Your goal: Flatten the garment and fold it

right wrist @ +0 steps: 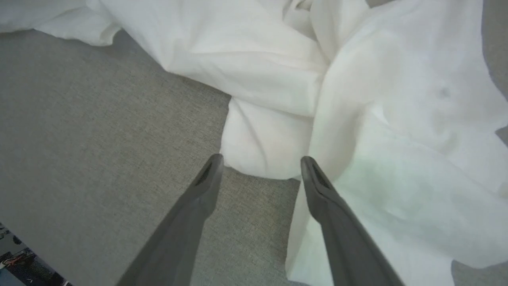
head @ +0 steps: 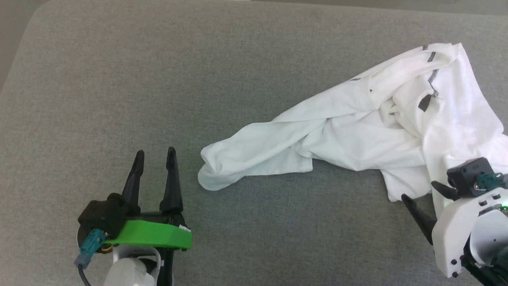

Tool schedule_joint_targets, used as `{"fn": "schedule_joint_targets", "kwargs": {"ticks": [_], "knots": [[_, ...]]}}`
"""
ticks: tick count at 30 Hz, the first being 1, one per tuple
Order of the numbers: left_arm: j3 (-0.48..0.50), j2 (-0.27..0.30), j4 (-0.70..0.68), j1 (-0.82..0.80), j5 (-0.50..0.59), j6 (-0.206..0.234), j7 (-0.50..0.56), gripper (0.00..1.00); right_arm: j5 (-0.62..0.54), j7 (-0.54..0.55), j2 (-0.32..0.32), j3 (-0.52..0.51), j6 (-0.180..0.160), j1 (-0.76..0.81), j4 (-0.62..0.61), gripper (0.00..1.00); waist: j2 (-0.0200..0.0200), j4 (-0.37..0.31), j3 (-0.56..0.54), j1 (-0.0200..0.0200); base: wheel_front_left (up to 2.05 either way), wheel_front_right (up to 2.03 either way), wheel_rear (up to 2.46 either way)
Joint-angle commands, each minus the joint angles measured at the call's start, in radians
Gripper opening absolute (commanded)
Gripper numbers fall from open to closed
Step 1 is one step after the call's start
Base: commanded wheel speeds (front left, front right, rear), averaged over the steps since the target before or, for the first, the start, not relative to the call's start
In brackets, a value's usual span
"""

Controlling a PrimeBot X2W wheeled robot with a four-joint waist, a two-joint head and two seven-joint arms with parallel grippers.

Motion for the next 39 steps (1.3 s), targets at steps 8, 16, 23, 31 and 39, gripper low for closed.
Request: {"fn": "schedule_joint_targets", "kwargs": {"ticks": [8,16,23,31,39], "knots": [[-0.011,-0.004,0.005,-0.040,-0.004,0.000,-0.005,1.00,-0.045,-0.050,-0.039,0.067,-0.002,-0.038,0.101,1.00,0.0000,0.044,0.068,0.0001,0.00,0.00,0.00],[-0.006,-0.005,0.022,-0.041,-0.006,0.005,-0.005,1.00,-0.049,-0.115,-0.054,0.124,-0.002,-0.116,0.209,0.00,0.0000,0.048,0.051,0.0001,0.00,0.00,0.00],[0.005,-0.005,0.023,-0.020,-0.006,0.009,-0.005,1.00,0.164,-0.025,-0.024,0.236,-0.002,-0.141,0.058,0.00,0.0000,0.015,-0.036,0.0001,0.00,0.00,0.00],[-0.003,-0.005,0.014,0.022,-0.015,0.016,-0.005,1.00,0.457,0.153,0.005,0.457,-0.002,-0.109,-0.159,0.00,0.0000,0.008,-0.090,0.0001,0.00,0.00,0.00],[-0.003,-0.005,0.019,0.024,-0.027,0.014,-0.005,1.00,0.492,0.182,0.047,0.569,-0.002,-0.110,-0.097,0.04,0.0000,0.046,-0.069,0.0001,0.00,0.00,0.00]]}}
